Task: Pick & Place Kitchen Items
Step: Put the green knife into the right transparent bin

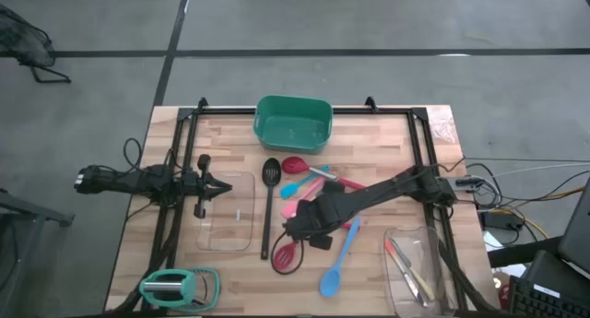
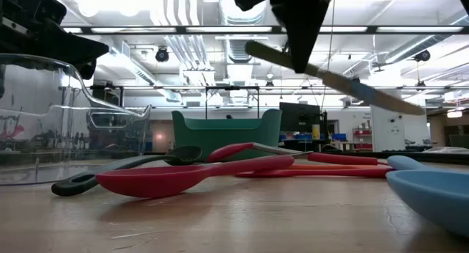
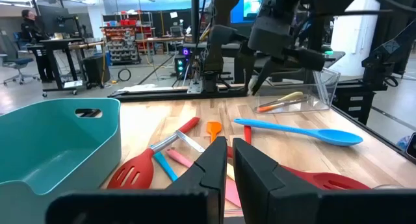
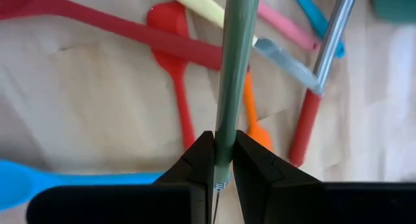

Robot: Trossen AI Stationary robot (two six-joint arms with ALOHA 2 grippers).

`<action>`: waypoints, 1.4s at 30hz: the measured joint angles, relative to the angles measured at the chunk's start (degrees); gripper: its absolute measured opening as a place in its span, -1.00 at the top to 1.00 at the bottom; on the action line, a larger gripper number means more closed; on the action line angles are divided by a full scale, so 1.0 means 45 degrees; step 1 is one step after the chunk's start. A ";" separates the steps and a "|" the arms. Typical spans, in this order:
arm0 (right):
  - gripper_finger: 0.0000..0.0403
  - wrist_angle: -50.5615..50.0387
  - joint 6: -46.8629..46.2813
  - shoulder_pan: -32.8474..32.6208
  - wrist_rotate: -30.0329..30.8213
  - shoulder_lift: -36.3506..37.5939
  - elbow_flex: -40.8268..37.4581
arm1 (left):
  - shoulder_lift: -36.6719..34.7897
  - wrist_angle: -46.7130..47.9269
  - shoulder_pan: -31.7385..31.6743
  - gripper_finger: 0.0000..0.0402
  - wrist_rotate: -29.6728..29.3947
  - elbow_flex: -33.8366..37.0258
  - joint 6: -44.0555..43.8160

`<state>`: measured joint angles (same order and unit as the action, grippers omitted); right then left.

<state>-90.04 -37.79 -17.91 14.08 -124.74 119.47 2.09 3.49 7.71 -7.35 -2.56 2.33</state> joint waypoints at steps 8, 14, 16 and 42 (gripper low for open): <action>0.78 0.0005 -0.1697 -0.0481 -0.0157 0.0251 0.0002 | 0.0000 0.0000 -0.0001 0.84 0.0000 0.0004 0.0000; 0.83 0.0005 -0.2317 -0.0988 -0.0192 0.0561 -0.0003 | 0.0000 -0.0001 -0.0001 0.84 0.0000 0.0000 0.0001; 0.84 0.0005 -0.2578 -0.1137 -0.0192 0.0699 -0.0003 | 0.0000 0.0000 -0.0001 0.84 0.0000 -0.0001 0.0002; 0.82 0.0008 -0.6455 -0.2634 -0.1331 0.2078 0.0012 | 0.0004 0.0000 -0.0001 0.84 0.0000 0.0004 0.0004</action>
<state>-90.00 -66.83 -29.76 8.09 -115.39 119.52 2.10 3.49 7.70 -7.35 -2.55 2.34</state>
